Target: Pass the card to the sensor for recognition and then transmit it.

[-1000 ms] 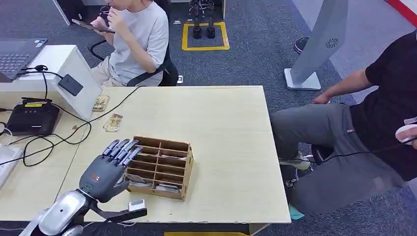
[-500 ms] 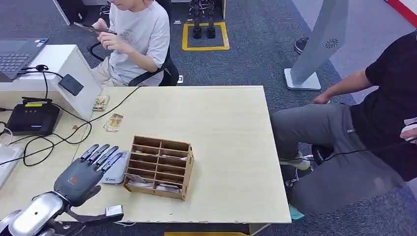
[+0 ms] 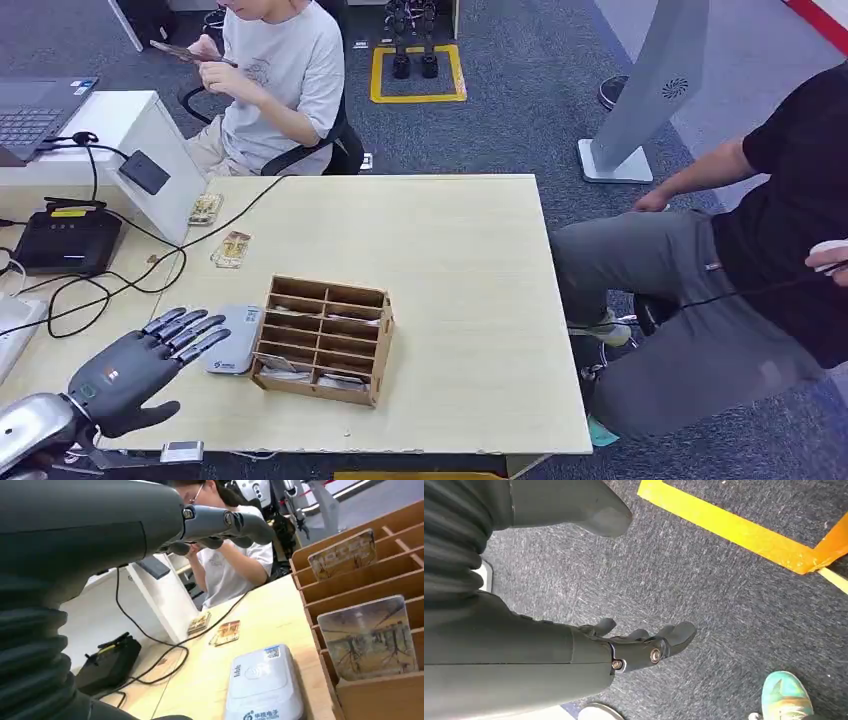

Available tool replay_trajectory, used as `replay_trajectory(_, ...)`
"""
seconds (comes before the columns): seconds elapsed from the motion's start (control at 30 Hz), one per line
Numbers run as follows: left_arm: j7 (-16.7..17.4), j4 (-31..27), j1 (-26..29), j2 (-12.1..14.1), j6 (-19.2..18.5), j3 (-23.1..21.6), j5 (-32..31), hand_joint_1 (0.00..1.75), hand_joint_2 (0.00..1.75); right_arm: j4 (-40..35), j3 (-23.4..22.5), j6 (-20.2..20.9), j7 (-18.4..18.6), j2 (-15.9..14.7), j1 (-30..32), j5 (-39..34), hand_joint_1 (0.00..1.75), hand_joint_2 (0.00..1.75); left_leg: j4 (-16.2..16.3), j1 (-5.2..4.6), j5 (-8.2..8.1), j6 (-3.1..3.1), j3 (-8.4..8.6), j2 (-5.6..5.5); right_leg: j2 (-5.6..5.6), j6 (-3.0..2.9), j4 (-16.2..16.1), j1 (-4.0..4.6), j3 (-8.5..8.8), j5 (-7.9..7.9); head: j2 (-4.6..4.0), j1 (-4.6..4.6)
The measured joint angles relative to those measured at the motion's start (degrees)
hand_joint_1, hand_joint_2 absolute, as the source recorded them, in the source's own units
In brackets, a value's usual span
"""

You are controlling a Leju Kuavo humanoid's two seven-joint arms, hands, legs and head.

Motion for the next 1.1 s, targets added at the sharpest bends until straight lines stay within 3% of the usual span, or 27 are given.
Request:
replay_trajectory(0.17,-1.9,-0.92,0.34,0.79,-2.67,0.37,5.53,0.0,1.75,0.0,0.0,0.0,-0.15,0.0,-0.03,0.13,0.0,1.75,0.0,-0.01,0.0,0.0,0.0,0.0,0.0,0.0,-0.01,0.0,0.01,0.0,0.0,0.02)
replay_trajectory(0.3,-1.53,-0.9,-0.34,0.0,-2.58,-0.15,3.64,0.0,1.75,0.0,0.0,0.0,-0.15,0.0,-0.08,0.15,0.0,1.75,0.01,-0.02,0.0,0.0,0.0,0.0,-0.02,0.0,-0.02,-0.01,0.01,0.0,0.0,0.0)
replay_trajectory(0.63,1.49,2.29,-2.92,-6.23,-0.02,-5.72,-2.1,0.0,1.75,0.0,0.0,0.11,0.0,0.0,-0.32,0.22,0.0,1.75,0.01,-0.02,-0.01,0.0,0.0,0.01,0.0,0.0,-0.03,-0.03,-0.01,0.0,0.0,0.0)
replay_trajectory(0.83,1.9,3.63,-4.01,-8.29,0.39,-7.3,-2.65,0.0,1.75,0.0,0.0,0.13,0.04,0.0,-0.28,0.83,0.0,1.75,0.01,-0.02,-0.01,0.0,0.0,0.0,-0.01,0.01,-0.03,-0.02,-0.02,0.0,0.0,0.0)
replay_trajectory(1.1,4.22,7.83,-5.45,-13.62,3.78,-10.91,-6.71,0.0,1.75,0.0,0.0,0.11,0.04,0.02,-0.32,0.98,0.0,1.75,0.01,-0.03,-0.01,0.0,0.01,0.0,0.0,0.01,-0.03,-0.03,-0.01,0.0,0.0,0.0)
